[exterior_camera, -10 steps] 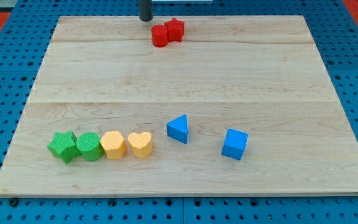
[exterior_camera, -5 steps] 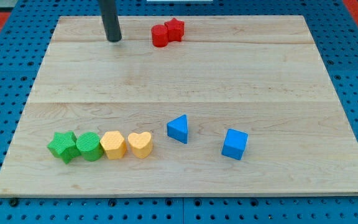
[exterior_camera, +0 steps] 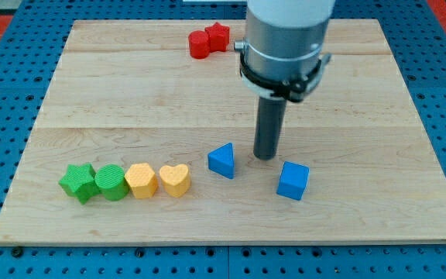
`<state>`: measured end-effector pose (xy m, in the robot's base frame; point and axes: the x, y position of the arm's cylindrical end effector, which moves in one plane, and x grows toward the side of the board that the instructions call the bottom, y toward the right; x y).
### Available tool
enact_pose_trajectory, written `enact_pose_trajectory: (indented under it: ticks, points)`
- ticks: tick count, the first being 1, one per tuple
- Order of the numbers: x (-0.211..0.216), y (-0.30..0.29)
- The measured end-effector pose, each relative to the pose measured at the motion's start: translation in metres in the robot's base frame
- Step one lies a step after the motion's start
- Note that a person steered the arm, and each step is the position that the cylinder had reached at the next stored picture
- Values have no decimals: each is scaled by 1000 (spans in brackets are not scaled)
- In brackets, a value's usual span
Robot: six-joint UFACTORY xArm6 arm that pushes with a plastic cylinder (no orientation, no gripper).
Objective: Move blue blocks towards bottom center
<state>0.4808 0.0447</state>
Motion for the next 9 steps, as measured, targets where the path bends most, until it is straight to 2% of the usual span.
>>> enact_pose_trajectory:
  ticks: [1, 2, 3, 5, 6, 7, 8, 9]
  points:
    - [-4, -72]
    - [10, -92]
    - [45, -48]
    - [22, 2]
    - [30, 61]
    - [50, 61]
    - [50, 30]
    - [50, 95]
